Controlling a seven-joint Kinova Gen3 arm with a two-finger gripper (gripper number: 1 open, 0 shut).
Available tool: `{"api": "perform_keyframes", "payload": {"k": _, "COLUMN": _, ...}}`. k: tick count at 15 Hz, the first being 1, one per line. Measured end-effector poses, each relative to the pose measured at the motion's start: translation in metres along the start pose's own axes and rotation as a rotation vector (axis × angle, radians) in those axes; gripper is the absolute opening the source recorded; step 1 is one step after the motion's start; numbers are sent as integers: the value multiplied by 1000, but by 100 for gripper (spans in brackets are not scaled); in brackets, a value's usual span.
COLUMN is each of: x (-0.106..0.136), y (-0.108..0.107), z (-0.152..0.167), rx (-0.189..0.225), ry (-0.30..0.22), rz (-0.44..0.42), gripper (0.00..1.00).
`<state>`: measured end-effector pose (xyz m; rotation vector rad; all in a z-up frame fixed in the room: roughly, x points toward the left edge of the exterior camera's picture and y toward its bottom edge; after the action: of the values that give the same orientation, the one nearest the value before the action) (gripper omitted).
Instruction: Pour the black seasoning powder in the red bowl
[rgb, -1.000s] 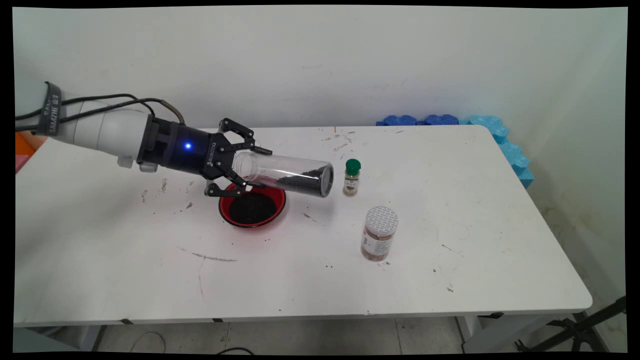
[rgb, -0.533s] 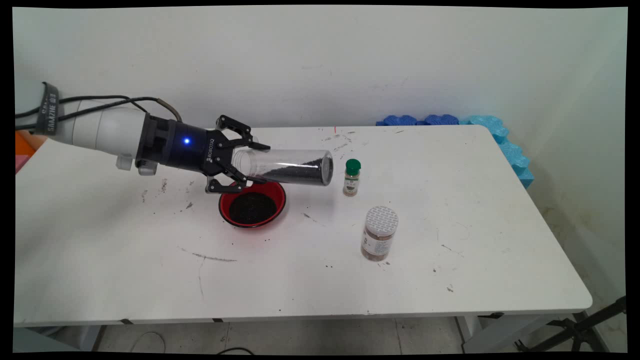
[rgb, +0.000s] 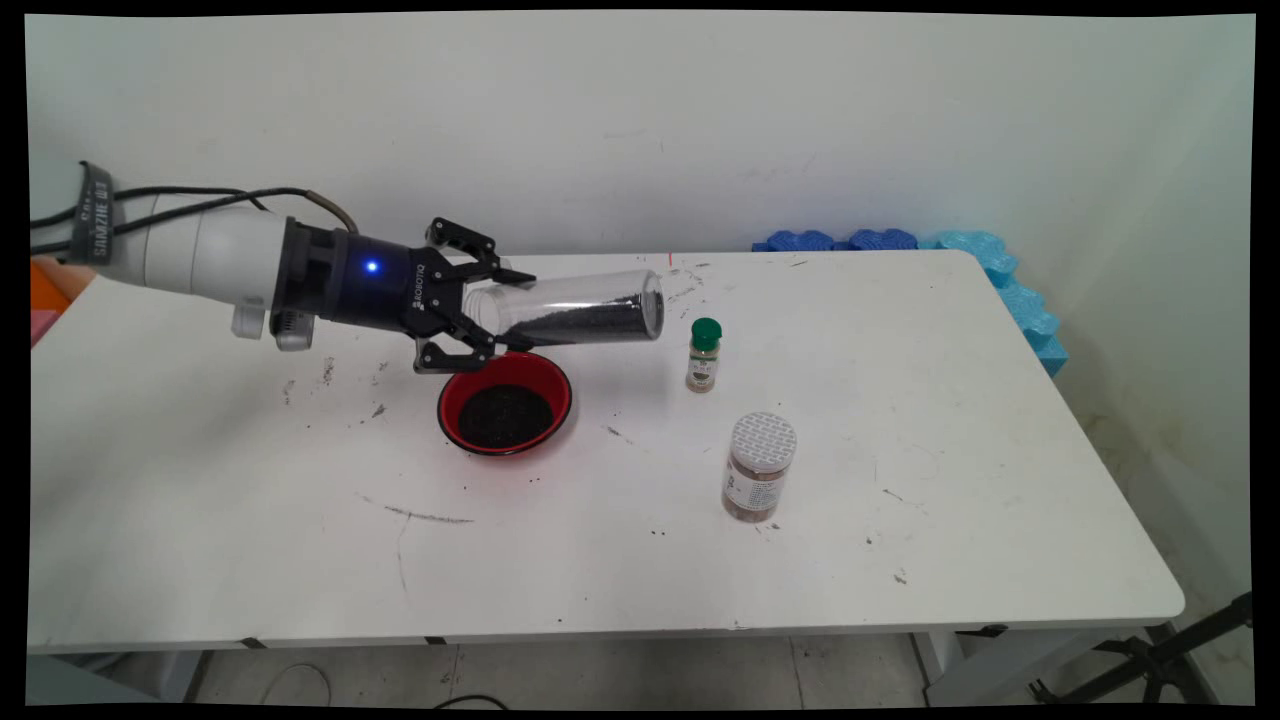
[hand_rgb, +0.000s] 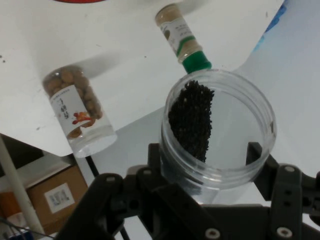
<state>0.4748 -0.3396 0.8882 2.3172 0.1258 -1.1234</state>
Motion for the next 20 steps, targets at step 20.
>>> {"api": "perform_keyframes", "payload": {"k": 20, "x": 3, "y": 6, "z": -4, "rx": -78, "ry": -19, "rz": -148, "gripper": 0}}
